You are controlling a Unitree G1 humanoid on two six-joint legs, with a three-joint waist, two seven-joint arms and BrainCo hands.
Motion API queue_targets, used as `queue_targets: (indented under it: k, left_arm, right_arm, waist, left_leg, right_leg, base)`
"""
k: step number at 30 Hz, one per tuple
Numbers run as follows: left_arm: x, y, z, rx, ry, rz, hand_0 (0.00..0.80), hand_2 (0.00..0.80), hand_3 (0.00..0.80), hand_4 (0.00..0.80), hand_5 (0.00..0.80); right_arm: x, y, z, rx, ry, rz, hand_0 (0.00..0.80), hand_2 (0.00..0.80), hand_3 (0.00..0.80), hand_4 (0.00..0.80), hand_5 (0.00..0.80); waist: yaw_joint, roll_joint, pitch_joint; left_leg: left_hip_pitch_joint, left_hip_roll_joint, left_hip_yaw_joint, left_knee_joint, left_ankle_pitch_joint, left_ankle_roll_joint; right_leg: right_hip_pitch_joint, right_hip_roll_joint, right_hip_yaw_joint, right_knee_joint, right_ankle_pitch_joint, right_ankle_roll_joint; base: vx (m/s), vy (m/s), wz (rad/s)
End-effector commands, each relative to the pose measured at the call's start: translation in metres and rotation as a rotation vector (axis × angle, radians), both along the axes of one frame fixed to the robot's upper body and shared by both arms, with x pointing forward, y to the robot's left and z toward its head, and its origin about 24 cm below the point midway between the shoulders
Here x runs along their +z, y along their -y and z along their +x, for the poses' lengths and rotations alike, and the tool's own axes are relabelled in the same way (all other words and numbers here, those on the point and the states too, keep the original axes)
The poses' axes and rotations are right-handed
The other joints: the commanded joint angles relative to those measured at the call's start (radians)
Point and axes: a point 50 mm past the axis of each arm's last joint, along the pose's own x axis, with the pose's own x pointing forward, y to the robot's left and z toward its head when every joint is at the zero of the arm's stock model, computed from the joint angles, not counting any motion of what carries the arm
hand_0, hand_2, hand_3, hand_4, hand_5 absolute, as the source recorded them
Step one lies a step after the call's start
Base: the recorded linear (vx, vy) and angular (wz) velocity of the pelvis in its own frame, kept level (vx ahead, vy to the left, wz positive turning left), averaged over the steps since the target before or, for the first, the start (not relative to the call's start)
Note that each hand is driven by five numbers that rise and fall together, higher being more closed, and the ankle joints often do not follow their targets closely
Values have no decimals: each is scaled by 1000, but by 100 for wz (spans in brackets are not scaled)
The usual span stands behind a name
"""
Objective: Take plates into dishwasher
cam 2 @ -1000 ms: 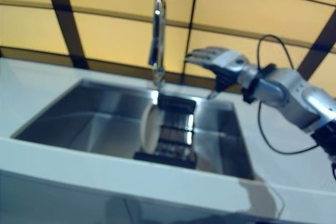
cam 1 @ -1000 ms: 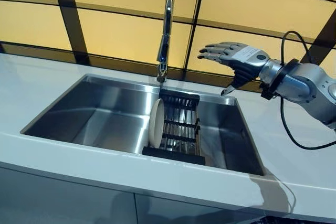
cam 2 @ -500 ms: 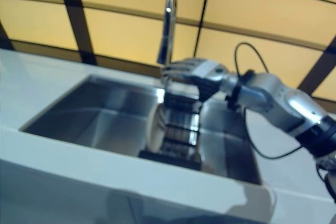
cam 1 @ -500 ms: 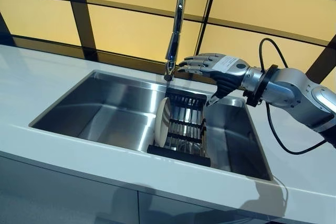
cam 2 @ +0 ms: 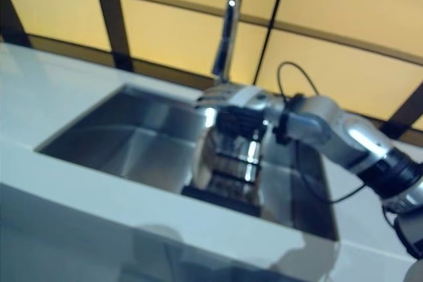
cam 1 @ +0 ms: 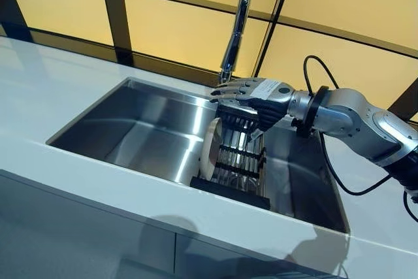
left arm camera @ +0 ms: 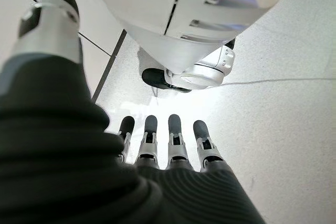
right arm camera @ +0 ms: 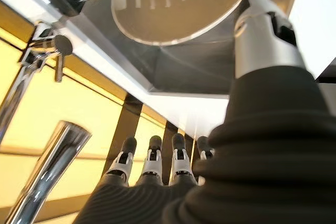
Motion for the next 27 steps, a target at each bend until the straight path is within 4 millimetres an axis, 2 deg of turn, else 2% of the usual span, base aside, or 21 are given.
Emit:
queue_targets:
  k: [1,9,11,13,15,21,27]
  left_arm:
    - [4,-8,12,-5,27,28,0,0,0,0,0]
    - [6,-12,17,26,61,34,0,0,0,0,0]
    - [7,-11,18,84,87,28,0,0,0,0,0]
    - [8,-14,18,242,136,19,0,0,0,0,0]
    - [10,-20,18,274,148,31,0,0,0,0,0]
    - [14,-30,18,287,166,47,0,0,0,0,0]
    - [12,-26,19,305,183,16,0,0,0,0,0]
  right_arm:
    - [15,-11,-1,-9,50,-10,0,0,0,0,0]
    - [7,-12,4,-31,33,-32,0,0,0,0,0]
    - [5,-11,4,-39,31,-38,0,0,0,0,0]
    - [1,-7,6,-62,33,-42,0,0,0,0,0]
    - [1,-5,8,-78,38,-45,0,0,0,0,0]
    - [2,-3,17,-124,69,-62,0,0,0,0,0]
    - [0,-2,20,-145,73,-110,0,0,0,0,0]
  waist:
    - [23,-33,1]
    - [37,-39,33]
    - [41,-39,41]
    - [47,-39,54]
    - [51,-40,64]
    - [58,-28,103]
    - [59,-16,125]
  left_leg:
    - [-16,2,8,-3,-21,-23]
    - [-37,3,-13,-3,-13,-26]
    - [-42,3,-18,-3,-11,-27]
    - [-48,2,-25,-3,-10,-28]
    - [-56,1,-30,-3,-5,-29]
    - [-91,-1,-41,-3,10,-31]
    - [-108,-6,-51,-3,18,-33]
  right_leg:
    - [12,-31,-27,1,14,84]
    - [1,-28,-38,1,12,80]
    - [-1,-27,-41,1,12,79]
    - [-4,-29,-51,1,10,77]
    - [-9,-30,-57,1,11,76]
    - [-39,-31,-61,1,18,72]
    - [-52,-36,-67,1,19,70]
  base:
    - [-15,-10,6]
    - [-11,-16,8]
    - [-1,-13,4]
    - [3,-29,8]
    - [-13,-37,14]
    - [-59,-24,12]
    - [-32,17,4]
